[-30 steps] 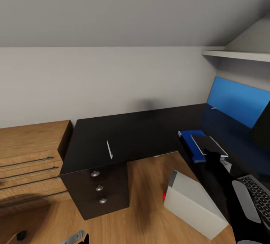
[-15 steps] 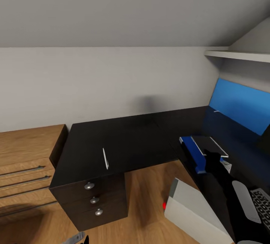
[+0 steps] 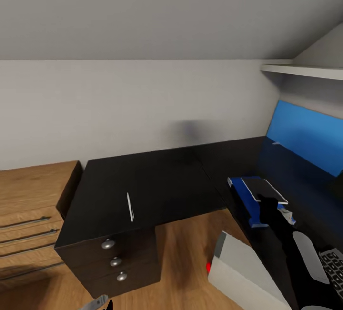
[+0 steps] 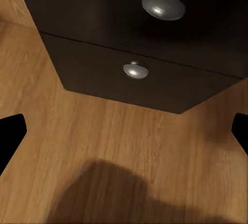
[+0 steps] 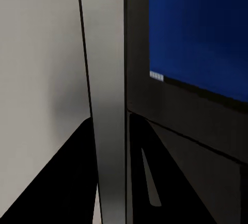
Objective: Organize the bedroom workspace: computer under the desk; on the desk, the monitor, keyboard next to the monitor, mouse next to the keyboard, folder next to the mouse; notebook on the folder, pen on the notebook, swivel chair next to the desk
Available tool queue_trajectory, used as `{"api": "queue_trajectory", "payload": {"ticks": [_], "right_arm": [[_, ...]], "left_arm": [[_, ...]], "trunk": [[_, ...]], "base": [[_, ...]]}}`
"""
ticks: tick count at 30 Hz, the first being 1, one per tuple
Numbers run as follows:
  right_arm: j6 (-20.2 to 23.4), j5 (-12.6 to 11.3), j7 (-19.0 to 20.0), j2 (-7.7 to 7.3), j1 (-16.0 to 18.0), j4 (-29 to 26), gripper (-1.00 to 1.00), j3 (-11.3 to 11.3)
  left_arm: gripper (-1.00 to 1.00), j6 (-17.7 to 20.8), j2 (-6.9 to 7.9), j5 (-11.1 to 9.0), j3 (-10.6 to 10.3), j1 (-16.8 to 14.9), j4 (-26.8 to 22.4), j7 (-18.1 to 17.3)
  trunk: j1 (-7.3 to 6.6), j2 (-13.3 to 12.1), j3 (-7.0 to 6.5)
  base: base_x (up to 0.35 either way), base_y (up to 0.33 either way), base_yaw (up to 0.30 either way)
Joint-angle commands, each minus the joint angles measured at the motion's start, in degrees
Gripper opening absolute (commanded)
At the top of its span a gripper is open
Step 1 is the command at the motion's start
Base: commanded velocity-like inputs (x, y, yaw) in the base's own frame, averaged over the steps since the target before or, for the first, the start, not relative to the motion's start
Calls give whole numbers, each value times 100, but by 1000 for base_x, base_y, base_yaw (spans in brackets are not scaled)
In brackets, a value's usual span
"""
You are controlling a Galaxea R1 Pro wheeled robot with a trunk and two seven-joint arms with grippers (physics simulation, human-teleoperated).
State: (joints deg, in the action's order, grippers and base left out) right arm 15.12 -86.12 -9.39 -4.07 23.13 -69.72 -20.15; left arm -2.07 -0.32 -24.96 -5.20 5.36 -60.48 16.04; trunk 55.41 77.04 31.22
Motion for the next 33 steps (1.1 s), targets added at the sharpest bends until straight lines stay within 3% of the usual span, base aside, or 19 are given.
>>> {"api": "queue_trajectory", "payload": {"ticks": [1,15,25,33], "right_arm": [[22,-59,-33,1,2,-8,-100,-9],[26,-54,-66,-3,5,9,-100,90],[26,190,-72,1,6,11,-100,109],[25,236,-66,-6,7,11,-100,104]], "left_arm": [[100,-22,2,-58,-16,0,2,31],[100,-15,-3,-60,-16,0,44,38],[100,-13,-9,-60,-16,0,45,40],[100,-13,-14,-60,-16,0,45,37]], "trunk": [[2,3,4],[2,3,4],[2,3,4],[2,3,4]], "base": [[186,-4,0],[91,-1,0],[21,0,0],[5,0,0]]}}
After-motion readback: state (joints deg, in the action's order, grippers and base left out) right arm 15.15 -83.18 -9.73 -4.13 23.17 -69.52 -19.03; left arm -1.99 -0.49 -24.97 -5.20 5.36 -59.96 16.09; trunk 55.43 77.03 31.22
